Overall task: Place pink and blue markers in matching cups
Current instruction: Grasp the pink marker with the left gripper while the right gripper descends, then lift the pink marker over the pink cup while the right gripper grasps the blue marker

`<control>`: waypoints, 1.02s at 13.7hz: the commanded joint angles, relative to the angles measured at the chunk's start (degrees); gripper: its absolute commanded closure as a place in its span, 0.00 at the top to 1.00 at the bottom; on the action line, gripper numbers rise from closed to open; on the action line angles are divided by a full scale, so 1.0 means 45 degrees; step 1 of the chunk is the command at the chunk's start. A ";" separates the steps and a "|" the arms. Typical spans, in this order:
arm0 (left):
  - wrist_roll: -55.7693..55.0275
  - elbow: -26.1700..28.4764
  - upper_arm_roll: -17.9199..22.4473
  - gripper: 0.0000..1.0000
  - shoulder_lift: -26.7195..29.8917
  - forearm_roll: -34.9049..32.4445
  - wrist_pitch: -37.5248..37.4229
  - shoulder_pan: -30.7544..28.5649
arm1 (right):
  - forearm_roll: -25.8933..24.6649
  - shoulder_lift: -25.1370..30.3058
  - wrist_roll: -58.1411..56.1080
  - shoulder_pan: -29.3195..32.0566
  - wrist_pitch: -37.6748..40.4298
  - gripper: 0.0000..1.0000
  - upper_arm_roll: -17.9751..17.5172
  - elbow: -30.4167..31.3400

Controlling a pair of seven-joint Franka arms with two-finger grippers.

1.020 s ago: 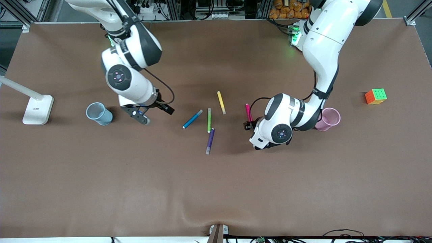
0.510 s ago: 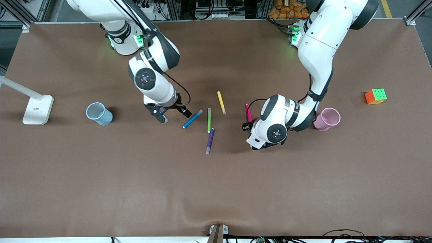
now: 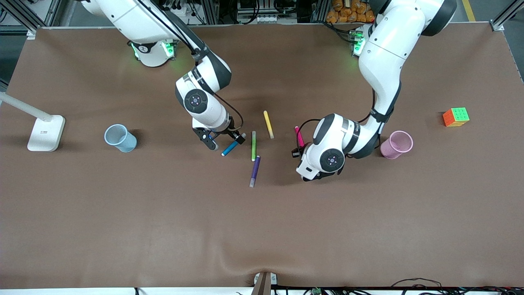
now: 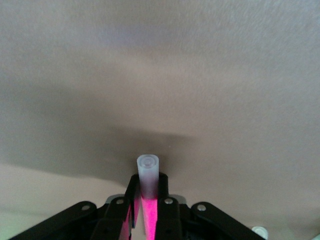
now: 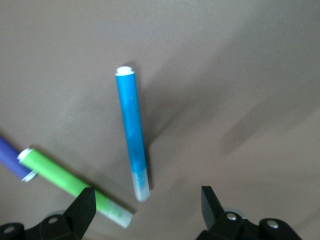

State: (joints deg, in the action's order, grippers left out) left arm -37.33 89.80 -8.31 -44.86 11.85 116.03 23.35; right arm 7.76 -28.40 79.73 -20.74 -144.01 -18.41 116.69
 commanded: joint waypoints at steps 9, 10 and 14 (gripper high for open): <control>-0.0200 -0.0093 0.0322 0.00 0.4651 -0.1788 -0.2347 -0.1847 | 0.0033 -0.1287 0.1247 -0.0468 -0.0752 0.50 0.0028 -0.0893; -0.0181 -0.0073 0.0342 0.00 0.5101 -0.2045 -0.2579 -0.1926 | 0.0033 -0.1287 0.1247 -0.0468 -0.0752 0.44 0.0028 -0.0893; 0.2270 0.0549 0.0244 0.00 0.6975 -0.2536 -0.2953 -0.3426 | -0.0025 -0.1442 0.1247 -0.0488 -0.0790 0.41 0.0028 -0.0854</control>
State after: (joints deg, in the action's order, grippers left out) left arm -33.49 88.02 -6.78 -18.89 1.27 102.81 11.78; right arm 7.76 -33.68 84.30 -22.36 -147.17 -18.44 113.70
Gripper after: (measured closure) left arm 0.824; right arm 0.590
